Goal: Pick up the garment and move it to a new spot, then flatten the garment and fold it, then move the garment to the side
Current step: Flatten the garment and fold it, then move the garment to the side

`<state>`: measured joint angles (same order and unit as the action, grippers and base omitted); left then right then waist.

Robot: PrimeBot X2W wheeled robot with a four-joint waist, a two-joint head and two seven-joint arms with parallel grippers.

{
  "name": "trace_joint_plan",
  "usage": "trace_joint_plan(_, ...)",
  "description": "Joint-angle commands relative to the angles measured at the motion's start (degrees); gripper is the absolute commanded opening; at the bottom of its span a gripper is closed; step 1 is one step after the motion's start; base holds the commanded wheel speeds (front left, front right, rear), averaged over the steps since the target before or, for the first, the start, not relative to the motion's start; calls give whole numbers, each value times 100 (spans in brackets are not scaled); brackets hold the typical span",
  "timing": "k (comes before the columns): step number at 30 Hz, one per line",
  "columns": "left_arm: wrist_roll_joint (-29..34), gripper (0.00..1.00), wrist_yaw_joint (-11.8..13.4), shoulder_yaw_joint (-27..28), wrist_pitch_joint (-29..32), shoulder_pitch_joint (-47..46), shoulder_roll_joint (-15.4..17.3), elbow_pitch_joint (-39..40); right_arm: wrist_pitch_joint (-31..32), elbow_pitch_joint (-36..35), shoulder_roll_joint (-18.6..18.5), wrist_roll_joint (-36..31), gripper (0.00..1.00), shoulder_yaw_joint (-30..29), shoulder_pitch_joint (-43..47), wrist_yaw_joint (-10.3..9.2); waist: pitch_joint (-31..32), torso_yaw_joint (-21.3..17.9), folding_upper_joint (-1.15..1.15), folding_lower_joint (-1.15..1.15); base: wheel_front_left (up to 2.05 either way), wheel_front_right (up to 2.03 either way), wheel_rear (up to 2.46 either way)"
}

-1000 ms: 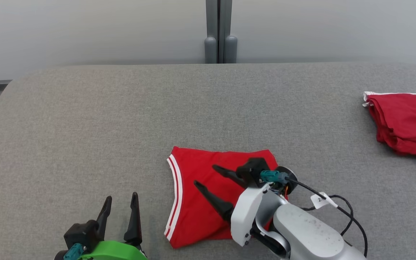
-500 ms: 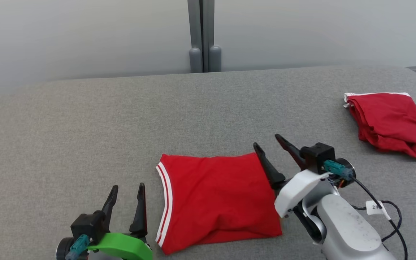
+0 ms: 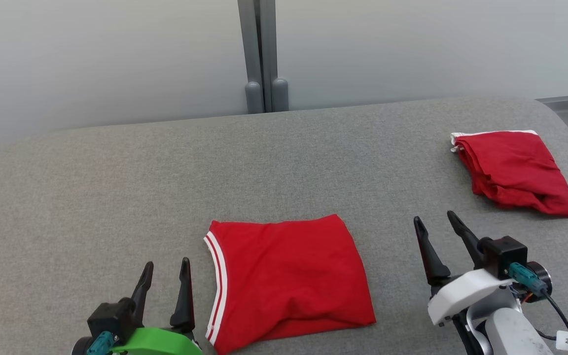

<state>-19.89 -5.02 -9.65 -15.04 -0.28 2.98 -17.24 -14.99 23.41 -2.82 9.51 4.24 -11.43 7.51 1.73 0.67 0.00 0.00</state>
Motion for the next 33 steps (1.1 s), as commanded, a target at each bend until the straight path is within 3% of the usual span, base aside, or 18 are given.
trace_joint_plan(1,-11,100,25,14,-16,100,-1,28,-20,-115,-19,54,100,-86,171,-6,23,-19,0,0,0,0,0)
trace_joint_plan(13,-180,100,125,42,-16,564,-4,175,-24,-496,-19,37,100,-311,725,-6,123,-56,0,0,0,0,0)
trace_joint_plan(33,-222,100,205,16,-16,538,-4,195,-25,-391,-19,38,100,-299,683,-6,164,-25,0,0,0,0,0)
